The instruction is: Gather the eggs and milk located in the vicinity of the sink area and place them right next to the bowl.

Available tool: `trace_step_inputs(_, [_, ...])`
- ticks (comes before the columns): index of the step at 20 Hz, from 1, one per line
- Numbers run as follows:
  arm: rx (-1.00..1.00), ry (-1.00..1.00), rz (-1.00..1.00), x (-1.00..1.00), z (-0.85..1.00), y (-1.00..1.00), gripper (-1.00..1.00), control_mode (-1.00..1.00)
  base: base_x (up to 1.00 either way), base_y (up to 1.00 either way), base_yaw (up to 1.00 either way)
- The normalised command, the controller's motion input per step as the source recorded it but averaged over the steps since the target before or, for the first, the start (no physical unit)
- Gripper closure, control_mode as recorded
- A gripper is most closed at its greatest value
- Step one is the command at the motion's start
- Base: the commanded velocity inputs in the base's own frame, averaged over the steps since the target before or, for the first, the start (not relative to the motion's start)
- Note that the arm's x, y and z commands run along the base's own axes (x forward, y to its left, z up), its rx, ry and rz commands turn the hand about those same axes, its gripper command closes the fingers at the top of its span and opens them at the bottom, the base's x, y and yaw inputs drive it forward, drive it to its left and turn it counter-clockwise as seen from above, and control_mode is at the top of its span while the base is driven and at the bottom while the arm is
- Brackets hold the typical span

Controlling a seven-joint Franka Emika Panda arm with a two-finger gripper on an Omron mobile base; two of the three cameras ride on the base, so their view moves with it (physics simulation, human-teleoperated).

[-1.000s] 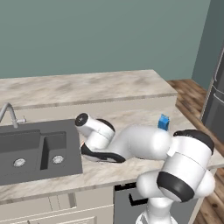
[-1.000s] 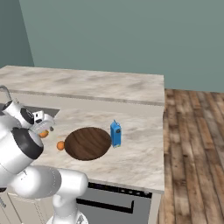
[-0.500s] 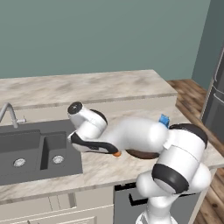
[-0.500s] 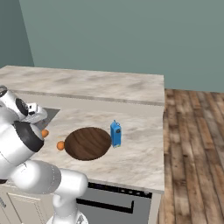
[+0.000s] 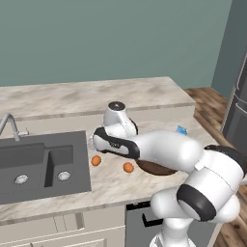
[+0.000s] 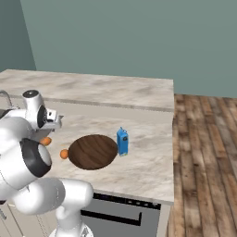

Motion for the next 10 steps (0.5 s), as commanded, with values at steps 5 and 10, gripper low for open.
trace_step_inputs(5, [0.01,0.29,-0.03,0.07,0.09,-0.03,-1.0,-1.0,0.0,0.0,0.0])
trace_step_inputs(10, [0.0,0.18,-0.11,0.35,-0.05,0.02,-1.0,-1.0,0.0,0.0,0.0])
